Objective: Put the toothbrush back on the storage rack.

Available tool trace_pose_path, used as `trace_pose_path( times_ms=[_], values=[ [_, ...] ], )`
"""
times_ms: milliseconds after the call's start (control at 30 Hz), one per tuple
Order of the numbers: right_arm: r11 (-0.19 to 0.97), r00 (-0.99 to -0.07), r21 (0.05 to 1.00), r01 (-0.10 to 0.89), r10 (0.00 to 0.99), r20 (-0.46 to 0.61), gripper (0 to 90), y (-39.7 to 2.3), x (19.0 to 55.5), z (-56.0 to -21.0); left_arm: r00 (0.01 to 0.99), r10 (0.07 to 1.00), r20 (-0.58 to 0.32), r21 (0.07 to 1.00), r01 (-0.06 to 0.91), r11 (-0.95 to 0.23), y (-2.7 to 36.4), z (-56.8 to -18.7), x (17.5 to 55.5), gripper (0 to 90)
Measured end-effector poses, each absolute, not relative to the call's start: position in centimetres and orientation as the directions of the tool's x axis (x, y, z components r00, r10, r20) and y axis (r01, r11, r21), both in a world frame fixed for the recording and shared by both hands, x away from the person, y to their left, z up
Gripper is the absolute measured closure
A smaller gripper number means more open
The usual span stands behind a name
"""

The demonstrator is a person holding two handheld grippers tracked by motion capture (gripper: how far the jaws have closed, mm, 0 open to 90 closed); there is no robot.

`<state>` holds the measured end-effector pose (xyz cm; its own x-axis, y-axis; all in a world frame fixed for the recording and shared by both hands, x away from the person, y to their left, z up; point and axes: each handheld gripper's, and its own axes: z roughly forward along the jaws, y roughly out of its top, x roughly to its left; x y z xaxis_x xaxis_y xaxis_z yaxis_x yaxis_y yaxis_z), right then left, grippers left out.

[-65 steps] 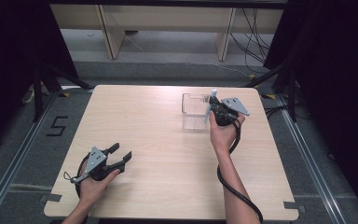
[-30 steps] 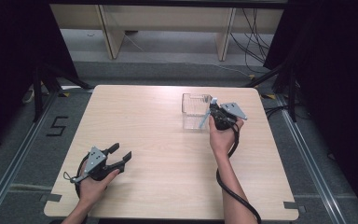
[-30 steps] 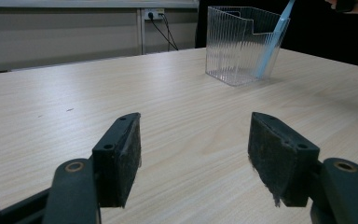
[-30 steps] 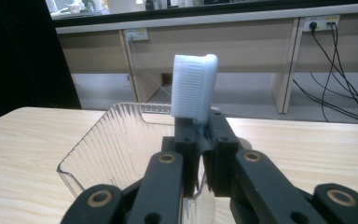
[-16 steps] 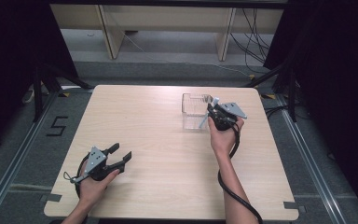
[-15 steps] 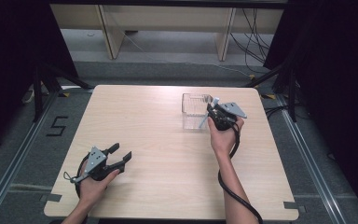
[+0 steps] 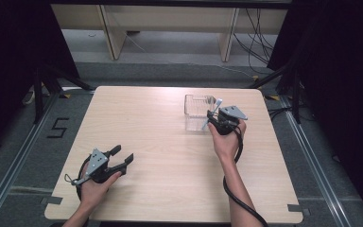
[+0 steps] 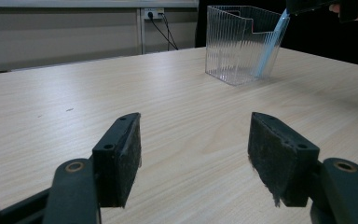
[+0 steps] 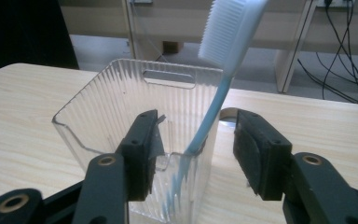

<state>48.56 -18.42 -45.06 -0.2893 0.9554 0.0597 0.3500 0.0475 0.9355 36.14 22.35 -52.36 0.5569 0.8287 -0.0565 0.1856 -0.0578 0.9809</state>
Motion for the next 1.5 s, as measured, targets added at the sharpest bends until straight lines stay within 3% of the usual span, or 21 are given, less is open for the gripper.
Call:
trace_pose_path(
  times_ms=[733,1500],
  values=[
    [0.077,-0.311,0.922,0.381,0.949,0.049,44.5,-19.6,45.6,-46.2,0.553,0.832,-0.052,0.981,0.186,-0.062,22.3,-52.4,36.1,34.5],
    [0.149,-0.399,0.895,0.42,0.916,0.035,43.6,-19.5,40.9,-49.3,0.55,0.834,-0.052,0.981,0.185,-0.06,22.3,-52.4,36.1,34.6]
  ],
)
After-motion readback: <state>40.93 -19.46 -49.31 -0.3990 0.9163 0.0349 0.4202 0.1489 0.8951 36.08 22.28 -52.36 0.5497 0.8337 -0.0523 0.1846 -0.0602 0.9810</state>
